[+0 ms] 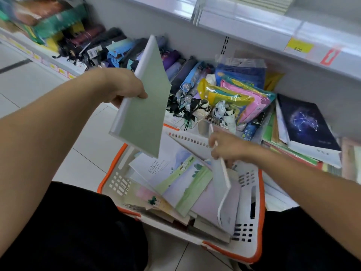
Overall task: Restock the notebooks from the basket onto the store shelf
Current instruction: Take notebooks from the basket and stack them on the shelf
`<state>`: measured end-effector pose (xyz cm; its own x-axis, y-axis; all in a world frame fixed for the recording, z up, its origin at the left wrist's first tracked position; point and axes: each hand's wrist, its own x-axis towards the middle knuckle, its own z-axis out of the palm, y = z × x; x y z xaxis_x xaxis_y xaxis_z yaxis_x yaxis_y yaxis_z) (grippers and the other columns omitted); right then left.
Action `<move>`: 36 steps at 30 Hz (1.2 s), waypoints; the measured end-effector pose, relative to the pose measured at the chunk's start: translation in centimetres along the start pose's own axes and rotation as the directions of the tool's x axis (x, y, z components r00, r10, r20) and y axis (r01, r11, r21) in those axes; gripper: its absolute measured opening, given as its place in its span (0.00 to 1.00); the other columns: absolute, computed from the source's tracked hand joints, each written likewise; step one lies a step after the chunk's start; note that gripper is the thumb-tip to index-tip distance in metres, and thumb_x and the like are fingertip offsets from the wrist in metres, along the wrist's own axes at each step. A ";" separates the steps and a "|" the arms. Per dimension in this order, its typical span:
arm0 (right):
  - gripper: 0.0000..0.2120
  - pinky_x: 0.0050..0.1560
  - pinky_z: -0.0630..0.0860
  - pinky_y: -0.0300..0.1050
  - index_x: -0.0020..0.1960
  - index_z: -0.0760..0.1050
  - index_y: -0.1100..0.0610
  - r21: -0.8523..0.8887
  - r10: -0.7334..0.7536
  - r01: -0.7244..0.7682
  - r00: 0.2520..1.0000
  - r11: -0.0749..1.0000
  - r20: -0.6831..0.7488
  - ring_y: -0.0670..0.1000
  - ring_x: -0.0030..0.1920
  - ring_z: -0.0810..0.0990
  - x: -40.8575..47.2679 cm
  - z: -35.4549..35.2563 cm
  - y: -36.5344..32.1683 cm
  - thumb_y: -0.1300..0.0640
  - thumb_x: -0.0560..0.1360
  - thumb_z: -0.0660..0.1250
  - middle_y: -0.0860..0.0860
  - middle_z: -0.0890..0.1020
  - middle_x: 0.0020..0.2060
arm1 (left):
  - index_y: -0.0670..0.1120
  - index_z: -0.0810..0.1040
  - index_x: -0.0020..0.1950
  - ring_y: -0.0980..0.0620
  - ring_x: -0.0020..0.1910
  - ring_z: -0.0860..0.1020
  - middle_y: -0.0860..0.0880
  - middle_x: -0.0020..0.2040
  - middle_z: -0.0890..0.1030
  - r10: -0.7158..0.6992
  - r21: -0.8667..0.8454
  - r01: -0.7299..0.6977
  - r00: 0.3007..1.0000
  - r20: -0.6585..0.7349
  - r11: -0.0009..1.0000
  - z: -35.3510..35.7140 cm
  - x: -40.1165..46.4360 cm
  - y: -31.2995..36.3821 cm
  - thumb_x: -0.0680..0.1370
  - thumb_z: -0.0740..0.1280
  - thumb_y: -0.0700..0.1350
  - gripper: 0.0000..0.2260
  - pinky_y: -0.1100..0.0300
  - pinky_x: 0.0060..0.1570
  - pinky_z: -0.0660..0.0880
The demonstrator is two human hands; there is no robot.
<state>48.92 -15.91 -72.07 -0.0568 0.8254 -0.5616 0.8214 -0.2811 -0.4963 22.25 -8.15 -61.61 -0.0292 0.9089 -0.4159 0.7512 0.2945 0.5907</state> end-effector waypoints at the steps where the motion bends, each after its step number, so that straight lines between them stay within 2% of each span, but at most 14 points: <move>1: 0.20 0.26 0.76 0.42 0.63 0.69 0.52 0.046 -0.056 0.057 0.998 0.997 -0.029 0.54 0.36 0.80 -0.9 -2.3 -0.9 0.68 0.75 0.66 0.55 0.75 0.48 | 0.37 0.70 0.66 0.44 0.37 0.79 0.42 0.45 0.79 -0.004 0.011 0.004 1.000 0.002 1.000 0.0 0.1 -0.1 0.79 0.67 0.42 0.17 0.50 0.39 0.77; 4: 0.32 0.24 0.76 0.41 0.71 0.63 0.46 0.404 -0.205 0.218 0.976 0.888 -0.077 0.56 0.39 0.84 -4.6 -8.4 -2.7 0.70 0.75 0.68 0.59 0.84 0.52 | 0.38 0.72 0.61 0.44 0.37 0.80 0.42 0.46 0.80 -0.010 0.027 0.010 1.000 0.012 1.000 -0.1 0.5 -0.2 0.79 0.67 0.42 0.14 0.51 0.37 0.79; 7: 0.31 0.41 0.84 0.48 0.71 0.69 0.56 0.732 -0.372 0.322 0.923 0.600 -0.101 0.55 0.51 0.85 -6.6 -11.4 -2.1 0.64 0.70 0.69 0.58 0.83 0.59 | 0.37 0.74 0.56 0.43 0.37 0.81 0.42 0.43 0.80 0.003 0.061 -0.005 1.000 0.025 0.998 -0.2 0.3 -0.4 0.79 0.67 0.44 0.11 0.53 0.36 0.81; 9: 0.27 0.50 0.83 0.48 0.70 0.71 0.61 0.842 -0.381 0.315 0.913 0.439 -0.143 0.55 0.53 0.85 -6.1 -11.8 -1.6 0.65 0.71 0.66 0.59 0.82 0.61 | 0.38 0.75 0.56 0.43 0.39 0.82 0.43 0.44 0.82 0.011 -0.027 -0.009 0.998 0.065 1.000 -0.3 0.3 -0.7 0.79 0.67 0.46 0.11 0.51 0.40 0.81; 12: 0.24 0.48 0.83 0.47 0.70 0.72 0.62 0.913 -0.306 0.282 0.933 0.295 -0.190 0.53 0.50 0.86 -4.3 -10.8 -1.9 0.67 0.74 0.62 0.59 0.82 0.60 | 0.41 0.77 0.59 0.45 0.45 0.84 0.44 0.47 0.85 0.043 -0.312 0.014 0.984 0.174 0.950 0.1 0.1 -0.7 0.79 0.67 0.49 0.13 0.50 0.46 0.82; 14: 0.22 0.49 0.83 0.49 0.70 0.71 0.61 0.903 -0.257 0.297 0.941 0.312 -0.220 0.55 0.51 0.85 -3.2 -9.6 -2.3 0.69 0.77 0.61 0.59 0.83 0.59 | 0.42 0.77 0.62 0.46 0.49 0.84 0.45 0.50 0.86 0.088 -0.505 0.040 0.970 0.227 0.862 0.5 -0.1 -0.3 0.78 0.67 0.51 0.17 0.52 0.49 0.82; 18: 0.21 0.58 0.79 0.57 0.72 0.70 0.58 0.880 -0.195 0.315 0.946 0.355 -0.260 0.60 0.60 0.81 -2.8 -8.2 -3.0 0.68 0.81 0.58 0.58 0.82 0.61 | 0.45 0.81 0.57 0.48 0.46 0.85 0.45 0.52 0.85 0.181 -0.724 0.068 0.948 0.260 0.687 0.8 -0.8 1.3 0.78 0.64 0.56 0.17 0.54 0.46 0.82; 23: 0.19 0.56 0.80 0.57 0.71 0.71 0.56 0.953 -0.204 0.236 0.959 0.188 -0.197 0.60 0.60 0.81 -3.5 -7.4 -3.7 0.66 0.82 0.57 0.59 0.82 0.60 | 0.49 0.80 0.58 0.47 0.51 0.84 0.46 0.55 0.85 0.266 -0.746 -0.004 0.936 0.232 0.666 0.3 -1.7 2.5 0.72 0.62 0.65 0.25 0.52 0.51 0.81; 26: 0.19 0.55 0.80 0.58 0.71 0.70 0.54 0.954 -0.240 0.244 0.950 0.176 -0.199 0.61 0.60 0.82 -4.4 -7.6 -4.3 0.66 0.82 0.57 0.59 0.83 0.59 | 0.50 0.81 0.58 0.46 0.54 0.83 0.46 0.55 0.84 0.318 -0.743 -0.020 0.912 0.261 0.669 0.2 -2.4 2.6 0.64 0.65 0.69 0.31 0.52 0.51 0.81; 27: 0.19 0.55 0.80 0.59 0.71 0.70 0.54 0.945 -0.244 0.262 0.946 0.194 -0.212 0.61 0.59 0.82 -4.7 -7.7 -4.4 0.65 0.82 0.57 0.58 0.83 0.59 | 0.49 0.83 0.56 0.46 0.52 0.84 0.45 0.55 0.84 0.355 -0.751 -0.031 0.893 0.275 0.659 0.2 -2.7 2.7 0.62 0.71 0.68 0.30 0.53 0.48 0.82; 29: 0.19 0.54 0.81 0.60 0.71 0.69 0.52 0.915 -0.231 0.325 0.934 0.241 -0.271 0.60 0.57 0.83 -5.1 -7.7 -4.8 0.64 0.82 0.59 0.58 0.83 0.58 | 0.45 0.84 0.54 0.46 0.49 0.85 0.44 0.54 0.85 0.429 -0.757 -0.075 0.857 0.284 0.649 0.4 -3.1 2.9 0.61 0.82 0.53 0.24 0.55 0.44 0.82; 31: 0.21 0.51 0.82 0.57 0.71 0.69 0.51 0.889 -0.210 0.397 0.912 0.230 -0.352 0.59 0.54 0.84 -5.6 -7.9 -5.3 0.64 0.80 0.62 0.57 0.83 0.58 | 0.43 0.81 0.58 0.46 0.48 0.84 0.43 0.54 0.84 0.448 -0.766 -0.126 0.865 0.227 0.631 0.7 -3.4 3.3 0.67 0.75 0.40 0.19 0.55 0.46 0.82; 34: 0.22 0.53 0.82 0.55 0.68 0.73 0.56 0.920 -0.348 0.348 0.898 0.183 -0.270 0.59 0.57 0.83 -7.1 -8.8 -5.7 0.61 0.74 0.68 0.58 0.83 0.59 | 0.41 0.80 0.58 0.43 0.48 0.84 0.41 0.55 0.84 0.477 -0.826 -0.191 0.873 0.104 0.530 0.6 -3.5 4.2 0.68 0.73 0.37 0.19 0.51 0.46 0.82; 36: 0.23 0.58 0.80 0.55 0.67 0.75 0.57 0.895 -0.437 0.348 0.876 0.279 -0.205 0.58 0.60 0.82 -7.9 -9.2 -5.5 0.63 0.72 0.69 0.57 0.82 0.60 | 0.41 0.81 0.55 0.43 0.45 0.85 0.41 0.52 0.85 0.508 -0.861 -0.218 0.859 0.053 0.459 0.2 -3.9 4.8 0.67 0.70 0.39 0.17 0.52 0.42 0.82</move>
<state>50.10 -16.41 -58.77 -0.2926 0.9460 -0.1394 -0.2986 -0.2288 -0.9266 26.09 -10.32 -57.31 0.3919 0.9152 -0.0939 -0.2162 0.1909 0.9575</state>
